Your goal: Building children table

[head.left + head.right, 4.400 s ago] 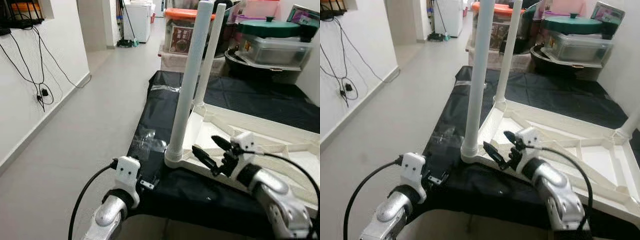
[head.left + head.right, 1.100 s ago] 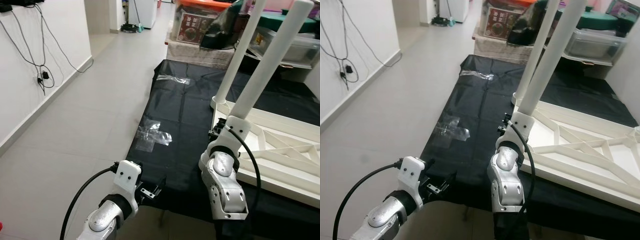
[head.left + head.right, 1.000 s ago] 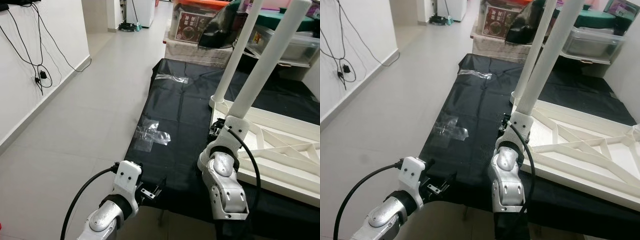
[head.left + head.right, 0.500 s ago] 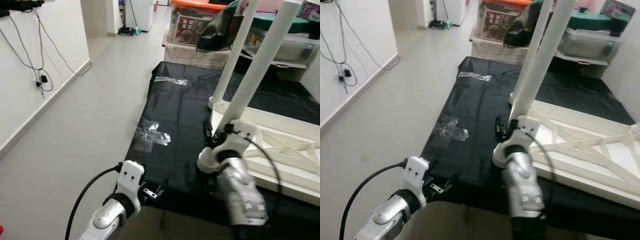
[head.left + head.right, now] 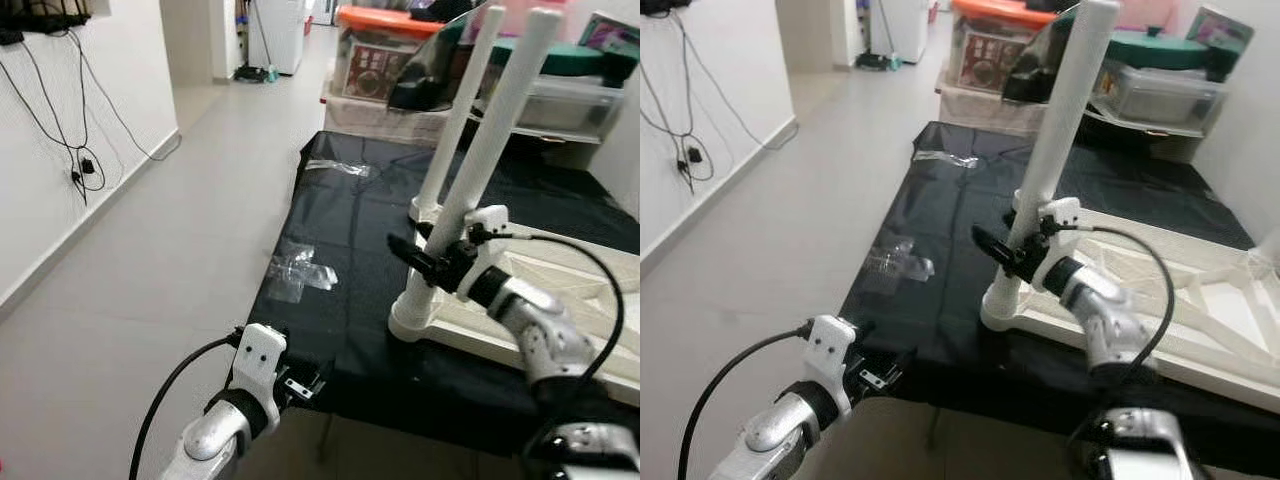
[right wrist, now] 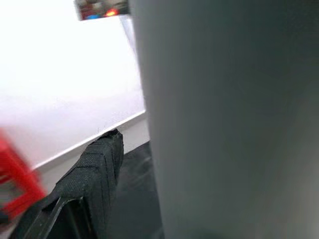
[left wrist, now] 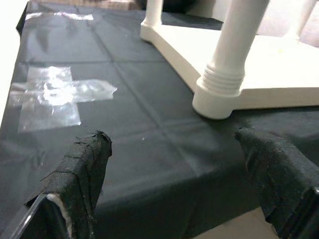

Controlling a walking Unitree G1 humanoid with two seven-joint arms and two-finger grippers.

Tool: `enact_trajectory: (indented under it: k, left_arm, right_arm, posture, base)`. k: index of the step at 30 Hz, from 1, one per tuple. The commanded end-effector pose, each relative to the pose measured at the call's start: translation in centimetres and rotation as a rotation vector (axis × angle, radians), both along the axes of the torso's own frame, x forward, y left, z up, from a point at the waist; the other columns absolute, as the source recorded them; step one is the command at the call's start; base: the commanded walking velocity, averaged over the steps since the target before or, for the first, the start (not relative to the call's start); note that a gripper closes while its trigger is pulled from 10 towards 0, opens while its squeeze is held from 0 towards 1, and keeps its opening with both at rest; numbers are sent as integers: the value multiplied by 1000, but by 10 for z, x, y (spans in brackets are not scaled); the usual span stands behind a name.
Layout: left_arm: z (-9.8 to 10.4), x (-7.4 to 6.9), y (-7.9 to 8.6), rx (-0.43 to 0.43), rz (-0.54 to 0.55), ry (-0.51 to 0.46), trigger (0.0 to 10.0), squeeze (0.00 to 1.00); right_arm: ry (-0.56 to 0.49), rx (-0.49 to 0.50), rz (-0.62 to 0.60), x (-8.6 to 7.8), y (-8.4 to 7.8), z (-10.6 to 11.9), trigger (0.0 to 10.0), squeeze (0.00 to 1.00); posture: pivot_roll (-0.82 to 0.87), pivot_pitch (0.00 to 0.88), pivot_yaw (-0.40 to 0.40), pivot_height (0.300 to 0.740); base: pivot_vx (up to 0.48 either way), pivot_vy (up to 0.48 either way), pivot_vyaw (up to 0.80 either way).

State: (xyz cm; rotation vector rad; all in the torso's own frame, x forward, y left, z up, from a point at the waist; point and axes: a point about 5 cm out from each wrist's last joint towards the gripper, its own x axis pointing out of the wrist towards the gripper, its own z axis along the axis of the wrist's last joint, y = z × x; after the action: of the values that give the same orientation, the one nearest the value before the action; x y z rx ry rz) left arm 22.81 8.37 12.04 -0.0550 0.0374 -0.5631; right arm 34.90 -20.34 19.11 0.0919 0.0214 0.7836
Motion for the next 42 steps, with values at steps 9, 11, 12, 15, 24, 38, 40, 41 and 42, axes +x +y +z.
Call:
enact_trajectory:
  k: [9, 11, 12, 15, 24, 38, 40, 41, 42]
  left_arm:
    - [9, -20, 2, 10, -15, 9, 10000, 0]
    - [10, -21, 3, 12, -13, 12, 10000, 0]
    - [10, -22, 4, 14, -11, 14, 10000, 0]
    - [10, -23, 5, 16, -9, 17, 10000, 0]
    - [7, -15, 3, 12, -5, 36, 10000, 0]
    - [-7, 10, -6, 27, -25, 63, 10000, 0]
    - [-9, 13, -6, 27, -23, 64, 10000, 0]
    - [-10, 16, -7, 28, -21, 65, 10000, 0]
    - [-10, 16, -7, 28, -21, 65, 10000, 0]
  right_arm:
    - [86, 7, 406, 1, 37, -2, 10000, 0]
    - [80, 22, 420, 2, 42, -1, 0, 0]
    - [70, 31, 432, 2, 46, -1, 0, 0]
    - [31, 42, 399, 2, 51, 0, 0, 0]
    - [-35, 1, -188, 7, 37, -10, 0, 0]
    - [57, 102, -1257, -28, 26, -23, 0, 0]
    - [68, 125, -1291, -28, 36, -21, 0, 0]
    - [73, 134, -1311, -25, 44, -20, 0, 0]
    - [73, 134, -1311, -25, 44, -20, 0, 0]
  posture:
    - [192, 112, -141, 740]
    - [195, 118, -141, 740]
    - [196, 119, -139, 740]
    - [195, 118, -135, 740]
    - [161, 84, -116, 740]
    - [118, 0, -81, 740]
    - [118, 0, -83, 740]
    - [118, 0, -86, 740]
    - [118, 0, -86, 740]
  base:
    - [0, 0, 0]
    - [0, 0, 0]
    - [0, 0, 0]
    - [0, 0, 0]
    - [0, 0, 0]
    - [0, 0, 0]
    - [0, 0, 0]
    - [0, 0, 0]
    - [0, 0, 0]
